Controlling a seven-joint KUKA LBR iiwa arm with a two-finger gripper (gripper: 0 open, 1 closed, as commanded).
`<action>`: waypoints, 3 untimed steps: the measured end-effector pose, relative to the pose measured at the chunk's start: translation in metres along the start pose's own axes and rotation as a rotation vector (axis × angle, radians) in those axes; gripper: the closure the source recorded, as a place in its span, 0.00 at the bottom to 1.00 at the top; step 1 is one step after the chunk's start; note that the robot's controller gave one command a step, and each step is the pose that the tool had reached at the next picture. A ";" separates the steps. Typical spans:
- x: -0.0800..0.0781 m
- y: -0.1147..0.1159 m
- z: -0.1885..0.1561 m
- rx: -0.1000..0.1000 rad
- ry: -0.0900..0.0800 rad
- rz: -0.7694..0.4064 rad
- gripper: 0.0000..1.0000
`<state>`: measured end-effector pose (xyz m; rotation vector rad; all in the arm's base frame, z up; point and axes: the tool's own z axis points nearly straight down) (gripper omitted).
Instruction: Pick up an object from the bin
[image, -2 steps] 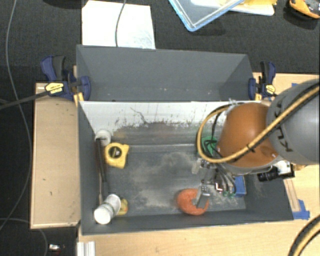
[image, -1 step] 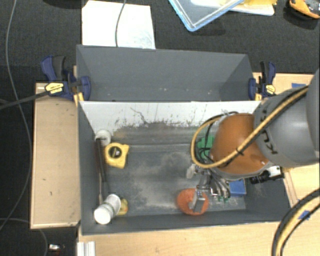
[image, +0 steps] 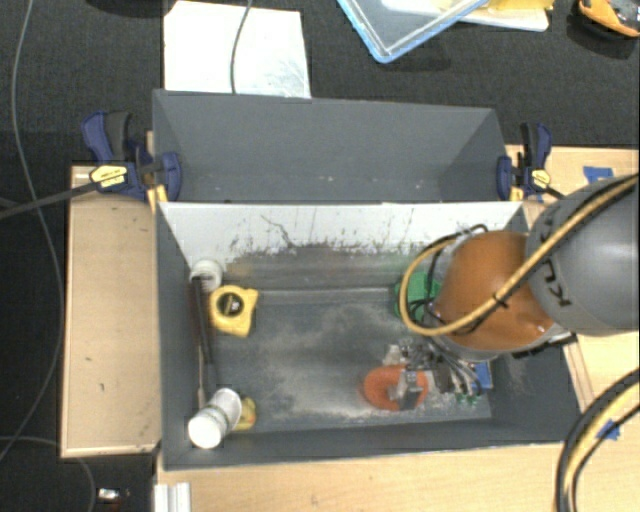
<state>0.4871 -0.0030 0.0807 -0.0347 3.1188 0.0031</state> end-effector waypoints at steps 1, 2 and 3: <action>0.000 0.000 0.000 0.000 0.000 0.002 1.00; -0.003 0.008 -0.057 0.000 0.006 0.011 1.00; -0.001 0.000 -0.134 0.000 0.010 0.022 1.00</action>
Offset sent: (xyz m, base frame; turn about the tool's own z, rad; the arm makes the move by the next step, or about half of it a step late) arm 0.0052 0.0141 0.1130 0.0233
